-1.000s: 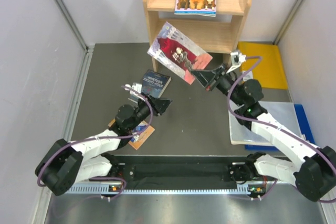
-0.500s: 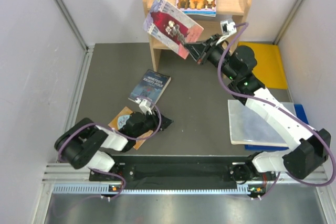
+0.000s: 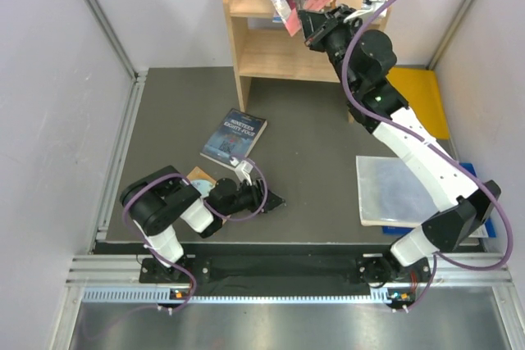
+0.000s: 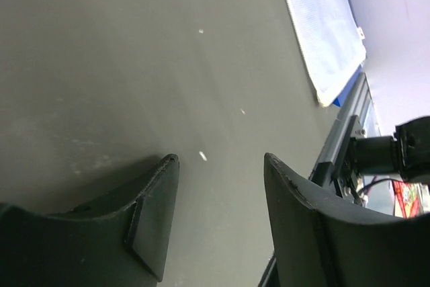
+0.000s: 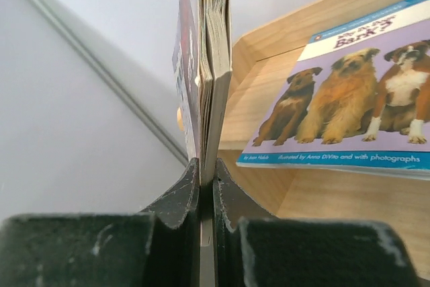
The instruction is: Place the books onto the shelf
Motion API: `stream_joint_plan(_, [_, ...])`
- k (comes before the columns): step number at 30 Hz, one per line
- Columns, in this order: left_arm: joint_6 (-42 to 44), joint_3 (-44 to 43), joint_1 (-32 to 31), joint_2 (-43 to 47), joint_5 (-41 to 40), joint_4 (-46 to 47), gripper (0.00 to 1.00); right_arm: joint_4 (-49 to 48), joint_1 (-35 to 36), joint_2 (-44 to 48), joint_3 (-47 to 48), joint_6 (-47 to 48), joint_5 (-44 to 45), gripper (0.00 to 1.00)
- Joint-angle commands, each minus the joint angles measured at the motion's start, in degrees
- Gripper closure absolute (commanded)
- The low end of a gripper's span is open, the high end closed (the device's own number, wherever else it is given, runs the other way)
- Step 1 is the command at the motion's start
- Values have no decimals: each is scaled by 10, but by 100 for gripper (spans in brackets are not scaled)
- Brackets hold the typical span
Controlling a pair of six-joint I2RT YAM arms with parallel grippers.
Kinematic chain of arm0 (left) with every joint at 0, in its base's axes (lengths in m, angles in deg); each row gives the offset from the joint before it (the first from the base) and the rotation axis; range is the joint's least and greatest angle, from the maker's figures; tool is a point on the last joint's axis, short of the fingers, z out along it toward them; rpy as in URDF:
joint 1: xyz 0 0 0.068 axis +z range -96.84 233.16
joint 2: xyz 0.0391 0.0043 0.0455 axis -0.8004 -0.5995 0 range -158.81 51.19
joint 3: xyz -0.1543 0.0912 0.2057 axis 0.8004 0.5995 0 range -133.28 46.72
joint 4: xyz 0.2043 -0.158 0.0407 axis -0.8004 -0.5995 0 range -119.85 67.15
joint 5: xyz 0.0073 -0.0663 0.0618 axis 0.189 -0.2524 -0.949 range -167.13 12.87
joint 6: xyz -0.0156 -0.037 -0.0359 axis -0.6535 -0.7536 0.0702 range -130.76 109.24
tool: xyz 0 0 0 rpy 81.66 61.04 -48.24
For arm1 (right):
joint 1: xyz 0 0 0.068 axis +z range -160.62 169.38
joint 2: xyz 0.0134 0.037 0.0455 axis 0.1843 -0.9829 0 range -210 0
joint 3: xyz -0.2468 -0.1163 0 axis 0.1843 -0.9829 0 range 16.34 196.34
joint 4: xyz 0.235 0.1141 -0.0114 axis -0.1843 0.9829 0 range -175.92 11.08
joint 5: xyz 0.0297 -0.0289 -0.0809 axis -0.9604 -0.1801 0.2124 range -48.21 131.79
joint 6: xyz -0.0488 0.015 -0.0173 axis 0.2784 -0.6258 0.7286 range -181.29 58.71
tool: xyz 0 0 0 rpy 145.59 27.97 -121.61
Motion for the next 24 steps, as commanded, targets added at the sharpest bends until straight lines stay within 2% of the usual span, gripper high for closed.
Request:
stream_joint_plan(1, [24, -17, -13, 3, 9, 44, 41, -23, 18, -11, 39, -65, 111, 100])
stream_joint_plan(8, [50, -27, -34, 13, -8, 6, 41, -27, 51, -47, 72, -101, 250, 100])
stream_joint_plan(11, [57, -30, -38, 11, -10, 1, 41, -6, 52, -68, 104, -137, 277, 100])
stream_joint_plan(16, [64, -33, -43, 10, -8, -1, 40, 46, 52, -105, 169, -205, 292, 100])
stream_joint_plan(24, [71, -32, -47, 12, -5, -7, 40, 48, 48, -124, 174, -286, 275, 100])
